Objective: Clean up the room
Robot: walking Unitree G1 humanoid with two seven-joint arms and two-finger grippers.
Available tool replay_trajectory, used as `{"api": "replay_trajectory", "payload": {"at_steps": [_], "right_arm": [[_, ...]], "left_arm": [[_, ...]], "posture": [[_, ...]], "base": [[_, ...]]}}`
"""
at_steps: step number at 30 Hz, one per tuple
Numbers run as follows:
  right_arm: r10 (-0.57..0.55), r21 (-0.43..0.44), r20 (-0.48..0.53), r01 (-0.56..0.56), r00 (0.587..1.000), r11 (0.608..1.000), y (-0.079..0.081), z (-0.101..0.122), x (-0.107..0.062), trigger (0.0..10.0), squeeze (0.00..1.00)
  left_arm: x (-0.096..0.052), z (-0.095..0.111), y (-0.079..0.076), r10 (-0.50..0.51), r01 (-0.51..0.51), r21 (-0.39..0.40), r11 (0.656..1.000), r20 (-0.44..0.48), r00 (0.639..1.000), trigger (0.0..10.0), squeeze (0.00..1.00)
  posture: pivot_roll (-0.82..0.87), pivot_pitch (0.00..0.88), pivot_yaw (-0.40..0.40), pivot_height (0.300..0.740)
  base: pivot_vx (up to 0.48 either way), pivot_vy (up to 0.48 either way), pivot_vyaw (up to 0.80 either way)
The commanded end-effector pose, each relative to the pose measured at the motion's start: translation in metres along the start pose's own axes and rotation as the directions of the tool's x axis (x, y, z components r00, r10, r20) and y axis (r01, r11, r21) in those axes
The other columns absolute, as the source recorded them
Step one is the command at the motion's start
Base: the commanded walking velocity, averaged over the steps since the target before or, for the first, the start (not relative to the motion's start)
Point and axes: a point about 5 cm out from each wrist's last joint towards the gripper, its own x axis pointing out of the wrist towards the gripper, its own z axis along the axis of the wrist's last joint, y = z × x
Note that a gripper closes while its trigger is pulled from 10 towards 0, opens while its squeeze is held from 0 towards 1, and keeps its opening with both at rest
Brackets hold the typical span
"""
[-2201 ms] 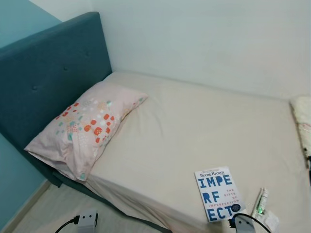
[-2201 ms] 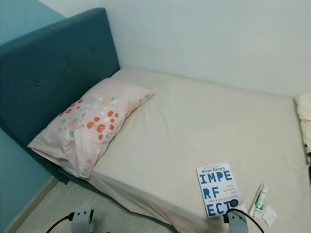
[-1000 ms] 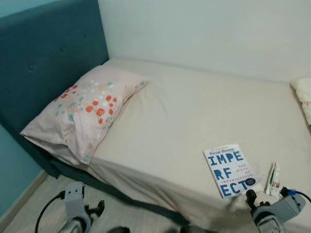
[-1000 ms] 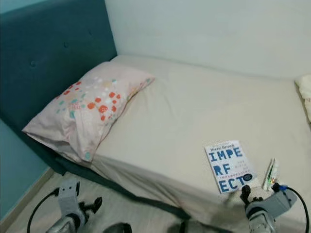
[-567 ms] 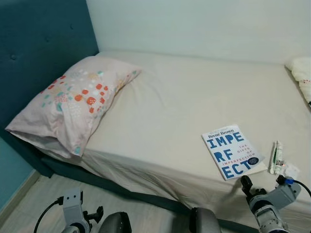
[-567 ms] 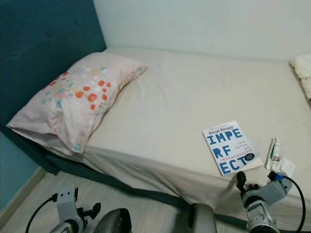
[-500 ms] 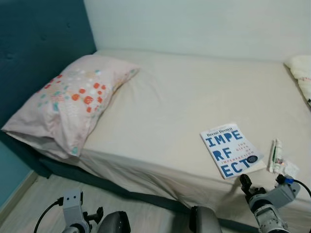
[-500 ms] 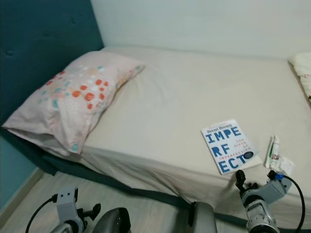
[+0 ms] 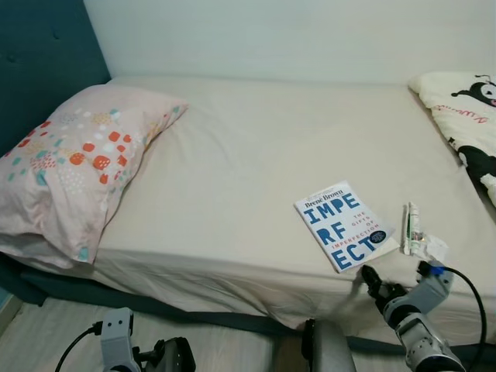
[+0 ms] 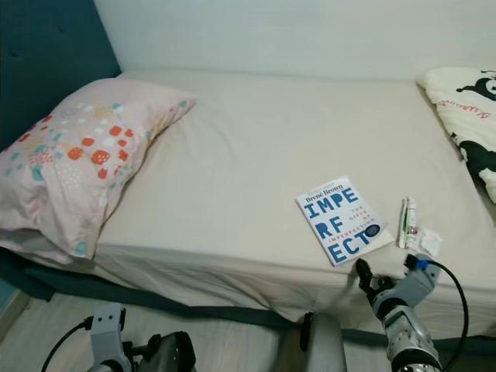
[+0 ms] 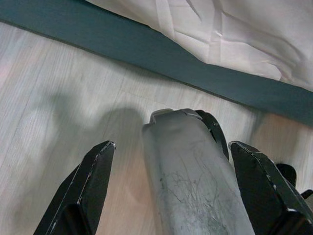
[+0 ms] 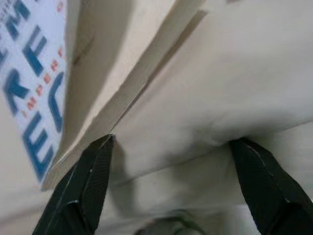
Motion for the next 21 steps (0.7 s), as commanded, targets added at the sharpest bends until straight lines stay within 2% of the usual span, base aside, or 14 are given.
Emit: {"api": "replay_trajectory", "payload": {"at_steps": [1,2,4,5,6,8,9,10,13,16,17,18,20,21], "right_arm": [[-0.104,-0.068,-0.071,0.099,0.992,0.993,-0.018,-0.007,-0.006,10.0,0.00],[-0.050,-0.081,-0.102,0.042,0.993,0.996,-0.016,-0.008,-0.007,10.0,0.00],[-0.050,-0.081,-0.102,0.042,0.993,0.996,-0.016,-0.008,-0.007,10.0,0.00],[0.042,-0.099,-0.176,-0.060,0.983,0.993,-0.012,-0.012,-0.008,10.0,0.00],[0.141,-0.152,-0.286,-0.190,0.948,0.970,-0.009,-0.019,-0.012,10.0,0.00],[0.233,-0.186,-0.466,-0.352,0.853,0.917,-0.009,-0.030,-0.023,10.0,0.00],[0.233,-0.186,-0.466,-0.352,0.853,0.917,-0.009,-0.030,-0.023,10.0,0.00],[0.250,-0.196,-0.509,-0.394,0.824,0.898,-0.012,-0.031,-0.029,10.0,0.00],[0.265,-0.208,-0.546,-0.434,0.795,0.876,-0.016,-0.030,-0.037,10.0,0.00],[0.299,-0.233,-0.580,-0.506,0.757,0.830,-0.017,-0.027,-0.050,10.0,0.00],[0.360,-0.228,-0.579,-0.569,0.732,0.790,-0.011,-0.023,-0.058,10.0,0.00],[0.360,-0.228,-0.579,-0.569,0.732,0.790,-0.011,-0.023,-0.058,10.0,0.00],[0.541,-0.211,-0.472,-0.685,0.696,0.697,0.012,-0.006,-0.068,10.0,0.00],[0.541,-0.211,-0.472,-0.685,0.696,0.697,0.012,-0.006,-0.068,10.0,0.00]], "left_arm": [[-0.007,-0.011,0.010,0.014,-0.013,0.025,1.000,-0.051,0.999,10.0,0.00],[-0.008,-0.012,0.011,0.011,-0.009,0.025,1.000,-0.058,0.998,10.0,0.00],[-0.008,-0.012,0.011,0.011,-0.009,0.025,1.000,-0.058,0.998,10.0,0.00],[-0.009,-0.014,0.011,0.011,-0.010,0.024,1.000,-0.063,0.998,10.0,0.00],[-0.010,-0.017,0.011,0.009,-0.007,0.024,1.000,-0.074,0.997,10.0,0.00],[-0.012,-0.023,0.010,0.002,0.001,0.031,1.000,-0.096,0.995,10.0,0.00],[-0.012,-0.023,0.010,0.002,0.001,0.031,1.000,-0.096,0.995,10.0,0.00],[-0.013,-0.025,0.010,0.002,0.001,0.030,1.000,-0.104,0.995,10.0,0.00],[-0.013,-0.027,0.011,0.007,-0.004,0.023,1.000,-0.111,0.994,10.0,0.00],[-0.014,-0.028,0.011,0.009,-0.007,0.017,1.000,-0.115,0.993,10.0,0.00],[-0.015,-0.029,0.011,0.006,-0.004,0.017,1.000,-0.121,0.993,10.0,0.00],[-0.015,-0.029,0.011,0.006,-0.004,0.017,1.000,-0.121,0.993,10.0,0.00],[-0.016,-0.032,0.011,0.001,0.002,0.020,1.000,-0.133,0.991,10.0,0.00],[-0.016,-0.032,0.011,0.001,0.002,0.020,1.000,-0.133,0.991,10.0,0.00]], "posture": [[-0.05,0.107,0.045,0.492],[-0.06,0.108,0.043,0.492],[-0.06,0.108,0.043,0.492],[-0.05,0.110,0.044,0.492],[-0.06,0.113,0.046,0.492],[-0.06,0.113,0.046,0.492],[-0.06,0.113,0.046,0.492],[-0.07,0.116,0.043,0.492],[-0.07,0.116,0.040,0.492],[-0.07,0.119,0.040,0.492],[-0.07,0.119,0.043,0.492],[-0.07,0.119,0.043,0.492],[-0.08,0.121,0.045,0.492],[-0.08,0.121,0.045,0.492]], "base": [[0.000,0.000,0.00],[0.000,0.000,0.00],[0.000,0.000,0.00],[0.000,0.000,0.00],[0.000,0.000,0.00],[0.000,0.000,0.00],[0.000,0.000,0.00],[0.000,0.000,0.00],[0.000,0.000,0.00],[0.000,0.000,0.00],[0.000,0.000,0.00],[0.000,0.000,0.00],[0.000,0.000,0.00],[0.000,0.000,0.00]]}}
